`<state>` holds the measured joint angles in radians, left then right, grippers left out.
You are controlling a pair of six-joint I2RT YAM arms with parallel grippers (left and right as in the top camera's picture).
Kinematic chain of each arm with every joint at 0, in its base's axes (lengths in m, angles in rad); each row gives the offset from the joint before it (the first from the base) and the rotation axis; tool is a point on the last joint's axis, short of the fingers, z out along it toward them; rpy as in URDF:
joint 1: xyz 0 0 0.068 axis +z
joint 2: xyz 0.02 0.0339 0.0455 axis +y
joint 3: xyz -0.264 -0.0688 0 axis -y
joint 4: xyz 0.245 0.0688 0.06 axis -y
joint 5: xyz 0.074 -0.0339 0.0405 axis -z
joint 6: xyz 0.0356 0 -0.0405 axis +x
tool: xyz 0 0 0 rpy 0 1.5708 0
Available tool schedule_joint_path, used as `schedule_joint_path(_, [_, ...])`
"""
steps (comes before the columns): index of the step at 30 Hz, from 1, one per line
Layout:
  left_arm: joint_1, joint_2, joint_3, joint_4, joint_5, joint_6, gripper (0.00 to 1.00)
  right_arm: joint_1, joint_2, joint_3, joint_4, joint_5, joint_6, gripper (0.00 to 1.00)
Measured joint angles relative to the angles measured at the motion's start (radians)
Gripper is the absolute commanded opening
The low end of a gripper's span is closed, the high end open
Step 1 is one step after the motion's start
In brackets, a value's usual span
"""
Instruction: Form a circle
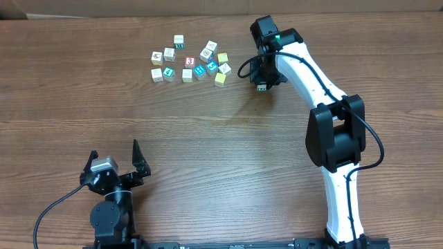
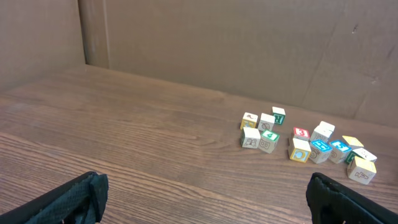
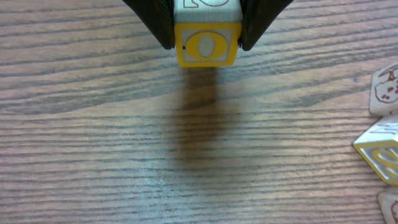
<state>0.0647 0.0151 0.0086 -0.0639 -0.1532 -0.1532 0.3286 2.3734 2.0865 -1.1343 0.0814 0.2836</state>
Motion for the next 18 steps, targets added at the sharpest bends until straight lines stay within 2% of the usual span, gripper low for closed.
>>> schedule_joint_path(18, [0.0,0.0,0.0,0.0,0.0,0.0,0.99,0.0,0.0,0.0,-0.04,0.0,0.0,0.25])
